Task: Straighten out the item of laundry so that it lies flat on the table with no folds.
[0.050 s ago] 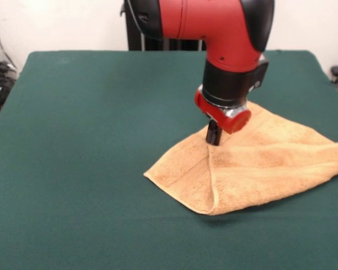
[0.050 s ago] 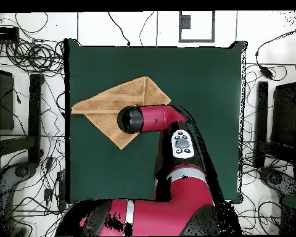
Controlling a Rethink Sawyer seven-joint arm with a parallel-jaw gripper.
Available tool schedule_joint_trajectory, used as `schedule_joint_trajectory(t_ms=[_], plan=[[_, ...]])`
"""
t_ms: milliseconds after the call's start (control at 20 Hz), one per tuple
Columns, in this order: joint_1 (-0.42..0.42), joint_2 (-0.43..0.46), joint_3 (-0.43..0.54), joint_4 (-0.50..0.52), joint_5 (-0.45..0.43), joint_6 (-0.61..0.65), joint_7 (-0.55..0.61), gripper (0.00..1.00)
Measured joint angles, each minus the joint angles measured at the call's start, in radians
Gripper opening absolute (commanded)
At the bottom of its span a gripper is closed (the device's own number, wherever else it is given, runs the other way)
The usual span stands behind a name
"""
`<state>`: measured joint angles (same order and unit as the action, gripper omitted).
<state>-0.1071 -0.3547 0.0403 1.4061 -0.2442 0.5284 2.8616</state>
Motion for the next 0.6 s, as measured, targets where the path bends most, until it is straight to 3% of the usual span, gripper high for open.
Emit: schedule_joint_trajectory(t_ms=[600], plan=[[0.0,0.001,-0.001,0.0,0.008,0.0,0.0,0.0]])
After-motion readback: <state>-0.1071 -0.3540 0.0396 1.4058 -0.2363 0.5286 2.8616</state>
